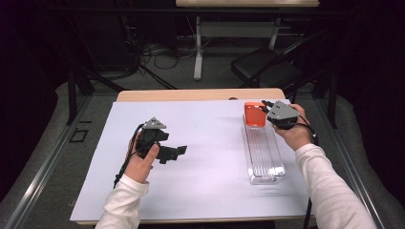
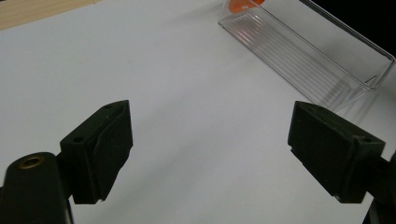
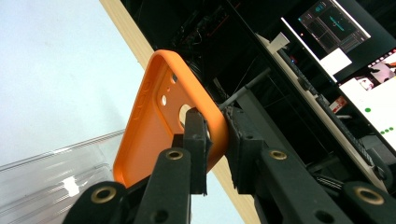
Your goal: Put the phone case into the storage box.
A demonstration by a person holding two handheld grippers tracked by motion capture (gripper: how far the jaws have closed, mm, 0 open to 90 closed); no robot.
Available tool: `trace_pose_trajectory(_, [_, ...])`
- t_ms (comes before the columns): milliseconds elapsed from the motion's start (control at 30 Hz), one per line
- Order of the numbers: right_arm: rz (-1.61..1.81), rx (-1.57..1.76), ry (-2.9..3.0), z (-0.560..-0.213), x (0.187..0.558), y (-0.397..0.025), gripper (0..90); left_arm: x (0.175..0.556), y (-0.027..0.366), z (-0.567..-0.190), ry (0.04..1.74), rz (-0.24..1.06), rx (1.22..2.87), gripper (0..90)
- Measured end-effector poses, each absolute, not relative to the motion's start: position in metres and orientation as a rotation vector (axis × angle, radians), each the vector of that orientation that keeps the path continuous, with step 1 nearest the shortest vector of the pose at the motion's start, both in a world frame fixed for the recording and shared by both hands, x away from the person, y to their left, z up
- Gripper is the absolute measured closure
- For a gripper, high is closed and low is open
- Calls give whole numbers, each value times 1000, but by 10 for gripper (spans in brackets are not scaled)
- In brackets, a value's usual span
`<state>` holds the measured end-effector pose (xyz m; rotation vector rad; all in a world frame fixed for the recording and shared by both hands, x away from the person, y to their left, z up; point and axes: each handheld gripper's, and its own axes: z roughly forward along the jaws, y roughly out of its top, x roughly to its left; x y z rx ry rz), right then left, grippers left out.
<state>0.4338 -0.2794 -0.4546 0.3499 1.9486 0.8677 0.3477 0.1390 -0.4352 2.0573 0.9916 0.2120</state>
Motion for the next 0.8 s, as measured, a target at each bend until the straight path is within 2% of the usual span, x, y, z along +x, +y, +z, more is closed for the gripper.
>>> trace_pose_trajectory(800, [853,307,1933,-472,436,-280,795,348,138,-436,991,219,2062,143])
